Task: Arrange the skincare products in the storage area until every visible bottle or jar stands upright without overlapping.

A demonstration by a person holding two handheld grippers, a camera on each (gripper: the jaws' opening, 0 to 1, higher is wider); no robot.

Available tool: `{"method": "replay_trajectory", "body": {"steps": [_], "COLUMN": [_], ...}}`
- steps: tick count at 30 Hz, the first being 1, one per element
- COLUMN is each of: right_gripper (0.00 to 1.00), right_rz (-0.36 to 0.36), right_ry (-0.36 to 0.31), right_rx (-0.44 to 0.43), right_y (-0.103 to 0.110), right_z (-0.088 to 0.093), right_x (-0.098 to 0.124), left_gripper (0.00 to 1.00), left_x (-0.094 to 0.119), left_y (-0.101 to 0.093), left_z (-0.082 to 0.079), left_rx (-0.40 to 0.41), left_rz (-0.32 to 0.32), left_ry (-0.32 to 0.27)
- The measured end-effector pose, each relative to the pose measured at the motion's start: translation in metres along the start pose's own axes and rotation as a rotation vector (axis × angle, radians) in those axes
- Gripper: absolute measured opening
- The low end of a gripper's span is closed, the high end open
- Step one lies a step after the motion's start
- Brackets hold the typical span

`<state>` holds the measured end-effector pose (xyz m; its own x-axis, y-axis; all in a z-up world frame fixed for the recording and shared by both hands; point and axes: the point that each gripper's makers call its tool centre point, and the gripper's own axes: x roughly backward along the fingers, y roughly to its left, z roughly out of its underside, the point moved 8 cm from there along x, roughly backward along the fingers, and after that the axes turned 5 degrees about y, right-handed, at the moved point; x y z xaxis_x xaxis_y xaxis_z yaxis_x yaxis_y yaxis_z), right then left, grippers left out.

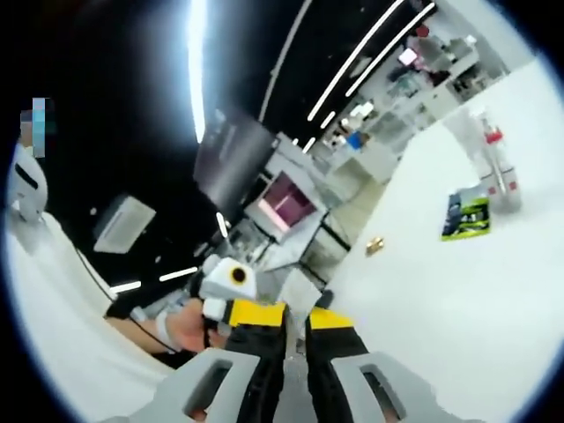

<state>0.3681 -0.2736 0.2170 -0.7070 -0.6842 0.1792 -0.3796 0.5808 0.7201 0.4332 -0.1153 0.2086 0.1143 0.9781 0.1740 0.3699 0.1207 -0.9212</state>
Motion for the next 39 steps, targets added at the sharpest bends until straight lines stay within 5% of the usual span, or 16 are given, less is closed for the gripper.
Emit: {"method": "replay_trajectory", "body": {"steps": [5, 7, 13, 18, 24, 30, 33, 39], "right_gripper": [0.35, 0.36, 0.39, 0.42, 0.4, 0.4, 0.4, 0.34], "right_rz": [0.128, 0.18, 0.269, 0.458, 0.501, 0.545, 0.528, 0.533], "right_ry": [0.049, 0.062, 0.062, 0.256, 0.406, 0.451, 0.418, 0.492], "right_rx": [0.124, 0.201, 0.226, 0.403, 0.659, 0.718, 0.724, 0.804], "right_y": [-0.009, -0.011, -0.016, -0.03, -0.023, -0.034, -0.03, -0.031], "right_z": [0.008, 0.013, 0.03, 0.046, 0.06, 0.07, 0.068, 0.077], "right_x": [0.009, 0.014, 0.025, 0.02, 0.012, 0.009, 0.006, 0.005], "left_gripper": [0.0, 0.0, 0.0, 0.0, 0.0, 0.0, 0.0, 0.0], "left_x": [0.007, 0.009, 0.015, 0.013, 0.009, 0.007, 0.005, -0.004], "left_y": [0.006, 0.009, 0.014, 0.018, 0.018, 0.021, 0.024, 0.035], "left_z": [-0.005, -0.005, -0.018, -0.031, -0.052, -0.07, -0.08, -0.105], "left_rx": [-0.002, -0.005, -0.018, -0.024, -0.049, -0.088, -0.098, -0.126], "left_rz": [-0.034, -0.051, -0.082, -0.098, -0.123, -0.147, -0.159, -0.183], "left_ry": [-0.021, -0.018, -0.023, -0.037, -0.047, -0.036, -0.033, -0.014]}}
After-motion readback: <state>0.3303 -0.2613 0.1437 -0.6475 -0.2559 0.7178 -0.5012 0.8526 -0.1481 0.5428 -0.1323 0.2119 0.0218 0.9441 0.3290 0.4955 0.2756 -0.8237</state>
